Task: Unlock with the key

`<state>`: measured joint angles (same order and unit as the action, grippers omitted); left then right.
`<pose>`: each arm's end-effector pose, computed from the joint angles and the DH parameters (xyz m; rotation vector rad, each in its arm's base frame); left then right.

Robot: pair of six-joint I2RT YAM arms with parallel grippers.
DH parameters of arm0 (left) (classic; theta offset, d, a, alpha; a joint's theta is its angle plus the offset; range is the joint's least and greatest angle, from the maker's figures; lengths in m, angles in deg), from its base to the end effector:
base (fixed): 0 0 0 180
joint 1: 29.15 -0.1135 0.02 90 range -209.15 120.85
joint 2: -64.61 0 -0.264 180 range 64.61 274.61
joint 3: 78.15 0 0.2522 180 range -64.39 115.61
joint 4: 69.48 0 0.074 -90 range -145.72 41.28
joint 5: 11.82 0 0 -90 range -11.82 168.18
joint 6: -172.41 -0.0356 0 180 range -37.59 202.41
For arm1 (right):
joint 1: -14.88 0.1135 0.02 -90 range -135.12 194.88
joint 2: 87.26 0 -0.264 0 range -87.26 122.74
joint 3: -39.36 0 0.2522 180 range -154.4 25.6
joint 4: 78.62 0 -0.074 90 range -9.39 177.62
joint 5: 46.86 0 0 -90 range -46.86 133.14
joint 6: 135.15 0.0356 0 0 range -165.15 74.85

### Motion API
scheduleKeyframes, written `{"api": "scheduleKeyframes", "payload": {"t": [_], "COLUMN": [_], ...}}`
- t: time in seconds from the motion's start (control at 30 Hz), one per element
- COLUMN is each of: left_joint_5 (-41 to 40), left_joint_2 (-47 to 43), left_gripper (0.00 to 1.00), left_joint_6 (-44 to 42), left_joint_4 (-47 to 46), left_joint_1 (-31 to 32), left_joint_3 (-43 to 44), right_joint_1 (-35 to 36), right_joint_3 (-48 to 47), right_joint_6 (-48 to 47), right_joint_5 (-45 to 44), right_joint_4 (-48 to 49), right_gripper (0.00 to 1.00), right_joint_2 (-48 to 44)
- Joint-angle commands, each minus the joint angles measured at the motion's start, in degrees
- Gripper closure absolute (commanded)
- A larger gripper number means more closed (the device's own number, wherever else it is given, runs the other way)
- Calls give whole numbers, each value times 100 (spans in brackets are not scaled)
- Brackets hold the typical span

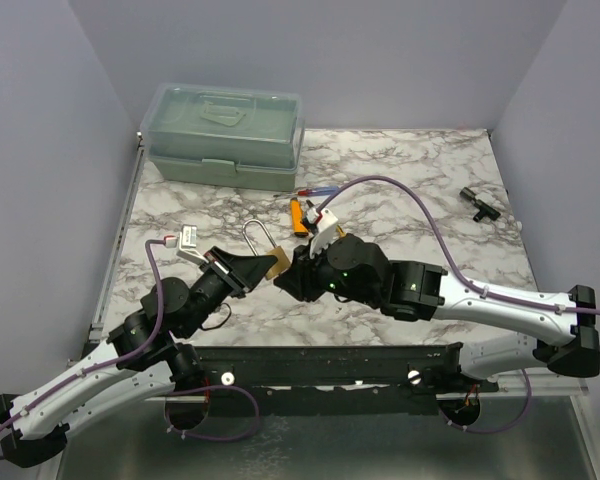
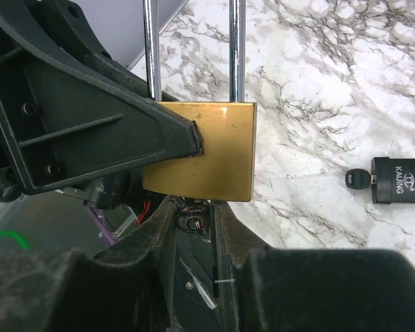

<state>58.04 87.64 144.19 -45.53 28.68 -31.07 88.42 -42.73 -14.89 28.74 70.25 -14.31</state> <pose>0.0715 -0.0906 0.3197 -0.3639 1.7028 -1.3312 0.0913 0.2777 0.3653 -0.5958 1.9772 0.9320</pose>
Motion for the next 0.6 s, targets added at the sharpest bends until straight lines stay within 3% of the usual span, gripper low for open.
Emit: {"api": "scheduleKeyframes", "payload": {"t": [0.0, 0.57], "left_joint_5": [628, 1067], "left_joint_2": [-114, -149], "left_gripper": [100, 100], "left_joint_6": [-97, -242], "left_joint_4": [-642, -776], "left_joint_1": [21, 19], "left_joint_3": [130, 179], "right_joint_1": [-57, -456], "right_joint_3": [144, 599], "right_joint_6": [150, 467], "right_joint_5": [378, 1117], "right_joint_4": [667, 1305], "right_gripper": [100, 100], "right_joint_2": [-231, -632]}}
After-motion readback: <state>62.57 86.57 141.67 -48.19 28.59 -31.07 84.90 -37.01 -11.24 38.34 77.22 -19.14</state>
